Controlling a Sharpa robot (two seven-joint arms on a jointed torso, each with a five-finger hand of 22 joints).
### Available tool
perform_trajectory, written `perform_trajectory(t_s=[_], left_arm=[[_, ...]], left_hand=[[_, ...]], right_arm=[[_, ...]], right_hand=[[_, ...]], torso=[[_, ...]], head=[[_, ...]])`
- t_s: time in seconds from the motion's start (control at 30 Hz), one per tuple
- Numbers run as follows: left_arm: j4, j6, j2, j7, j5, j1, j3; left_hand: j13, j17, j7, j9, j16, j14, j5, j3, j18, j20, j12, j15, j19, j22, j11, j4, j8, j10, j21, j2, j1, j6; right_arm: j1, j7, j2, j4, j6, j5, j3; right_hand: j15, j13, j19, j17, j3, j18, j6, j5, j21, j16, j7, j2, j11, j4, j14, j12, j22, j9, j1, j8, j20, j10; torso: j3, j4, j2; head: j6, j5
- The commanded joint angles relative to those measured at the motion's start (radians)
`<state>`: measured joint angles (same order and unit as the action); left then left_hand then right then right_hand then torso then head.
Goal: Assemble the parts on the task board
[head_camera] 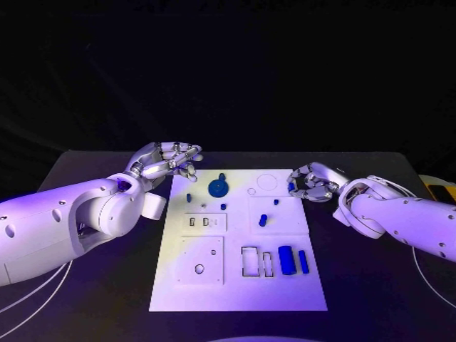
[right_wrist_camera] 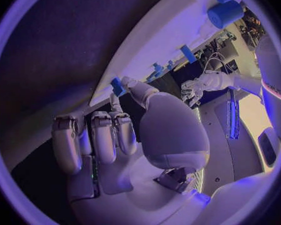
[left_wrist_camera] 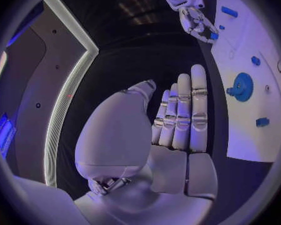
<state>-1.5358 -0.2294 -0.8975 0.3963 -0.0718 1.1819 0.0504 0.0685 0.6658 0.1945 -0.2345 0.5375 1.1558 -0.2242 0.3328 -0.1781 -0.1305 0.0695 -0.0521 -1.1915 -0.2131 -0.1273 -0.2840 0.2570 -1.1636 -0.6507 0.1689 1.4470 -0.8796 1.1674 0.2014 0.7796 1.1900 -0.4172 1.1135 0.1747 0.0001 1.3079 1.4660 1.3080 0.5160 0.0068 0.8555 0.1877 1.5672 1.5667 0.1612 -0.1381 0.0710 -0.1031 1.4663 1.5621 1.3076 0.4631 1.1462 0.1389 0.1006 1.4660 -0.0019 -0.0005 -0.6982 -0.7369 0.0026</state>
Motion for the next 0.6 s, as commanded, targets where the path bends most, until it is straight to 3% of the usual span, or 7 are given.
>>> perform_trajectory(t_s=[0.03,0.17,0.43,0.6], left_arm=[[-0.003,0.002,0.001,0.0,-0.003,0.0,-0.001],[-0.002,0.002,0.002,-0.003,-0.003,0.0,-0.001],[-0.001,0.001,0.001,-0.007,-0.003,0.0,-0.001],[0.001,0.001,0.001,-0.009,-0.003,0.0,-0.001]], left_hand=[[0.0,0.001,0.003,-0.001,0.003,-0.008,0.004,0.001,-0.001,0.0,-0.004,0.002,0.006,-0.001,0.0,-0.002,-0.007,0.008,-0.004,0.002,-0.009,-0.004],[0.0,0.002,0.003,-0.001,0.005,-0.01,0.005,0.0,-0.001,-0.001,-0.004,0.001,0.007,-0.002,0.0,-0.002,-0.007,0.009,-0.005,0.002,-0.01,-0.004],[0.0,0.004,0.004,-0.001,0.006,-0.01,0.004,0.0,-0.001,-0.001,-0.004,0.001,0.008,-0.002,-0.001,-0.002,-0.008,0.01,-0.006,0.001,-0.01,-0.003],[0.0,0.007,0.005,0.0,0.008,-0.012,0.004,0.0,-0.001,-0.002,-0.004,0.0,0.01,-0.004,-0.002,-0.002,-0.01,0.013,-0.009,0.001,-0.011,-0.002]], right_arm=[[-0.001,-0.007,-0.003,-0.001,-0.001,0.001,0.0],[-0.001,-0.008,-0.003,0.0,-0.001,0.0,0.0],[-0.001,-0.004,-0.004,0.0,-0.015,-0.008,0.0],[-0.001,0.004,-0.004,0.002,-0.036,-0.02,0.0]], right_hand=[[0.006,0.259,0.105,0.263,0.003,-0.007,0.01,-0.005,0.004,0.004,0.003,0.014,0.007,0.008,0.105,0.005,0.263,-0.001,0.004,0.008,0.008,0.102],[0.007,0.261,0.105,0.263,0.01,-0.007,0.033,-0.005,0.004,0.004,0.003,0.022,0.008,0.014,0.105,0.007,0.263,0.0,0.005,0.022,0.009,0.103],[0.005,0.263,0.105,0.263,0.023,-0.007,0.068,-0.006,0.004,0.004,-0.002,0.04,0.004,0.02,0.105,0.009,0.263,0.003,0.012,0.041,0.009,0.105],[-0.014,0.263,0.105,0.263,0.036,-0.007,0.124,-0.044,0.004,0.004,-0.031,0.071,-0.02,0.023,0.105,0.009,0.263,0.025,0.027,0.086,-0.006,0.105]], torso=[[-0.0004,0.0002,0.0],[0.0016,-0.0022,0.001],[0.0024,-0.0009,0.001],[0.0027,-0.0004,0.001]], head=[[0.001,0.006],[-0.003,0.008],[-0.005,0.008],[-0.006,0.009]])
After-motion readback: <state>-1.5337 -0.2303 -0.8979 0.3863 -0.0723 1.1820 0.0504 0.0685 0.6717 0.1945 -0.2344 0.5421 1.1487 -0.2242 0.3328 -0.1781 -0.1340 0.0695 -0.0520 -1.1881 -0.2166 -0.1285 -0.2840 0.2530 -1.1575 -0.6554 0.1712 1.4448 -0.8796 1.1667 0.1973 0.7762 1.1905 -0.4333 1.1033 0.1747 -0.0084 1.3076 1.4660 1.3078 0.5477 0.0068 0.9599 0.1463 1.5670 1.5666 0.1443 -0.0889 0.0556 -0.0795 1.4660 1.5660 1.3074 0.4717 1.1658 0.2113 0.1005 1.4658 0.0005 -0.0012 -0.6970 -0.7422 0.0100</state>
